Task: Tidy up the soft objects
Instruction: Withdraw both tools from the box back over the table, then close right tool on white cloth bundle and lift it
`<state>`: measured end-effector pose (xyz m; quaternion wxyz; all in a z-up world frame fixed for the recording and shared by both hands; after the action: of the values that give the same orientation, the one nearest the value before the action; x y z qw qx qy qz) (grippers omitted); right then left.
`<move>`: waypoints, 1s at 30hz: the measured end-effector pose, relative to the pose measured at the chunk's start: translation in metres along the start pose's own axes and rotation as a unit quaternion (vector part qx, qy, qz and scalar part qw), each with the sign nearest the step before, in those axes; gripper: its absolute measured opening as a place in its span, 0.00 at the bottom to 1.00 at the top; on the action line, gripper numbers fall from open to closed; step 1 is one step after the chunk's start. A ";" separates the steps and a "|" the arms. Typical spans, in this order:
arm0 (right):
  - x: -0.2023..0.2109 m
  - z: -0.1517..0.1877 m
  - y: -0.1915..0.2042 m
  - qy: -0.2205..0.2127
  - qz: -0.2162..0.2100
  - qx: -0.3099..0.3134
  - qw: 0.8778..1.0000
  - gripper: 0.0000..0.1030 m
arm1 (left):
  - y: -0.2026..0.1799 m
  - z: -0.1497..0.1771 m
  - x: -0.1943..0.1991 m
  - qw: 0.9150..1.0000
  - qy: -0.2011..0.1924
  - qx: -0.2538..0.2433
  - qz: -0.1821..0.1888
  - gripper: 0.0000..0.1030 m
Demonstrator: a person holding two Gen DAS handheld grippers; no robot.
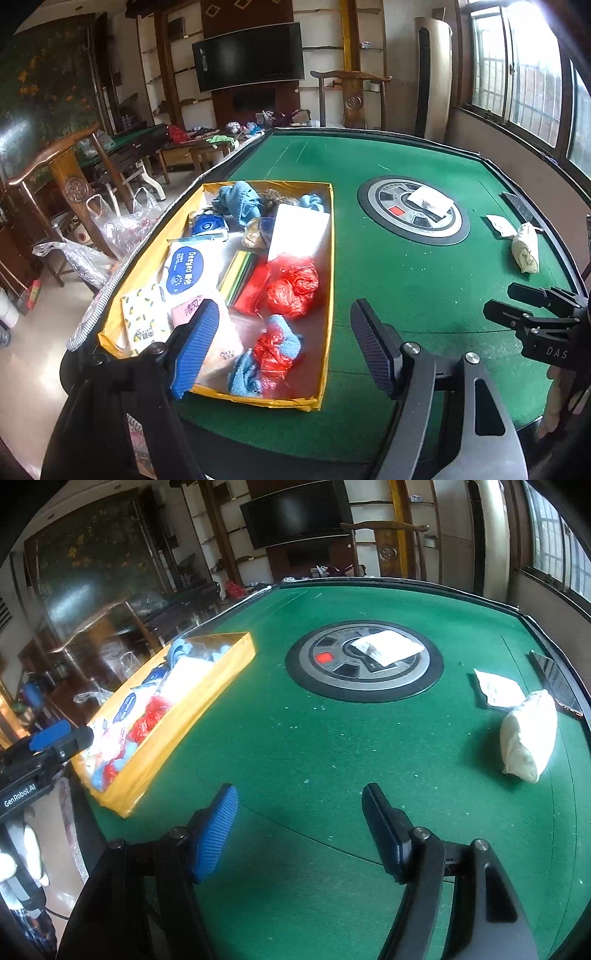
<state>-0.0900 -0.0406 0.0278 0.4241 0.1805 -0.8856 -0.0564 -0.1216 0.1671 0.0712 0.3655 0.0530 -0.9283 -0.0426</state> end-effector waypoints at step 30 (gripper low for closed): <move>-0.008 -0.057 -0.129 0.039 -0.164 -0.143 0.975 0.60 | -0.052 -0.003 0.000 0.995 0.003 -0.032 0.091 0.71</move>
<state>-0.0064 -0.1544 0.0259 0.4651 0.2627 -0.8093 -0.2446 -0.1165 0.1156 0.0675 0.3717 -0.0439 -0.9265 -0.0388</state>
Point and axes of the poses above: each gripper's, at about its wrist camera, not at the fingertips, and x roughly against the way its jaws point, y to its left, z to its underside, the point moved 3 cm from there along -x, roughly the way its jaws point, and after that the axes turned 4 degrees about -x, right-handed, at the moved point
